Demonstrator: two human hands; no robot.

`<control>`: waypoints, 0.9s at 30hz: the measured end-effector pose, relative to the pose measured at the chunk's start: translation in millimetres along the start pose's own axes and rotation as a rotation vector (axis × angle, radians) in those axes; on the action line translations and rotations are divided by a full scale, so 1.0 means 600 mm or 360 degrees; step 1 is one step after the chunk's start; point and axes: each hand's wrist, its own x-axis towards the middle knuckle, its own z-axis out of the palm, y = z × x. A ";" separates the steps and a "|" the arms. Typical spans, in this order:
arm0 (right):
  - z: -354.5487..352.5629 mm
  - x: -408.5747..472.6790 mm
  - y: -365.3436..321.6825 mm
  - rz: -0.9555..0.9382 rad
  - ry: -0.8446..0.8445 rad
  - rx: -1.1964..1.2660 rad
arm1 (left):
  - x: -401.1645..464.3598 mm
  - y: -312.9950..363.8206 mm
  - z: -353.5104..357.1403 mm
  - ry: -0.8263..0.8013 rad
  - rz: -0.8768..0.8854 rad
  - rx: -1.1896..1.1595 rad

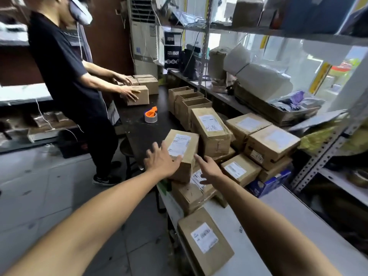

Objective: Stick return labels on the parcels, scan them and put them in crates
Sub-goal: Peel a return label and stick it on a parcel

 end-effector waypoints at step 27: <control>-0.173 -0.254 0.261 -0.0072 -0.0329 0.0779 | -0.271 0.004 0.115 -0.0677 -0.0183 -0.1600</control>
